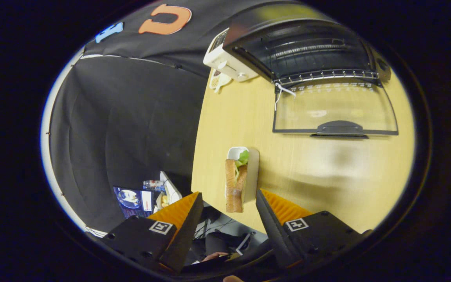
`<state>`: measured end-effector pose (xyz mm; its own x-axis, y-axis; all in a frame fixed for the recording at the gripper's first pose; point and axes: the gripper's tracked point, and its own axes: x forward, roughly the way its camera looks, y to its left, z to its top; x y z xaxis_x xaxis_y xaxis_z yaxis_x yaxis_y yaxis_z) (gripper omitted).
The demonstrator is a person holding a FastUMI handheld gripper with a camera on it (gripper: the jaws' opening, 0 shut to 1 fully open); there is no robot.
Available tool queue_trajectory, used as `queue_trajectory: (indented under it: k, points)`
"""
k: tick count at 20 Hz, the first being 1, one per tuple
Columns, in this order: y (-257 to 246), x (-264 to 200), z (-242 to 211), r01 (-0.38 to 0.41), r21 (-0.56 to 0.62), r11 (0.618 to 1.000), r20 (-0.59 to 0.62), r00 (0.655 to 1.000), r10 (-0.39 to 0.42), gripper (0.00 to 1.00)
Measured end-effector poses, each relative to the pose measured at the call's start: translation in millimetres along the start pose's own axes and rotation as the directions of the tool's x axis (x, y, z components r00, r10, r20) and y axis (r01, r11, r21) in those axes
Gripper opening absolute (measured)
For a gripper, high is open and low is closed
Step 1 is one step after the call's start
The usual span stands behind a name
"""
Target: Open the toaster oven, put the food inside, and close the toaster oven door.
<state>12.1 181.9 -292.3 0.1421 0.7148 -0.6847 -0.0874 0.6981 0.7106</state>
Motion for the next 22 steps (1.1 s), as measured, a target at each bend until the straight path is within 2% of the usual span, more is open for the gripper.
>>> queue_trajectory:
  k: [3,11,16,19,22]
  points:
    - [1,23,-3,0.001,-0.009,1.000,-0.038,0.999,-0.001,0.85]
    - [-13,53,-4,0.074,-0.009,0.997,-0.074,0.994,-0.074,0.71]
    - [-17,59,-3,0.079,0.033,0.996,-0.075,0.994,-0.076,0.43]
    - [-12,48,-2,0.082,0.037,0.996,-0.055,0.995,-0.080,0.35]
    - [9,23,2,0.037,0.041,0.998,-0.002,0.999,-0.037,0.33]
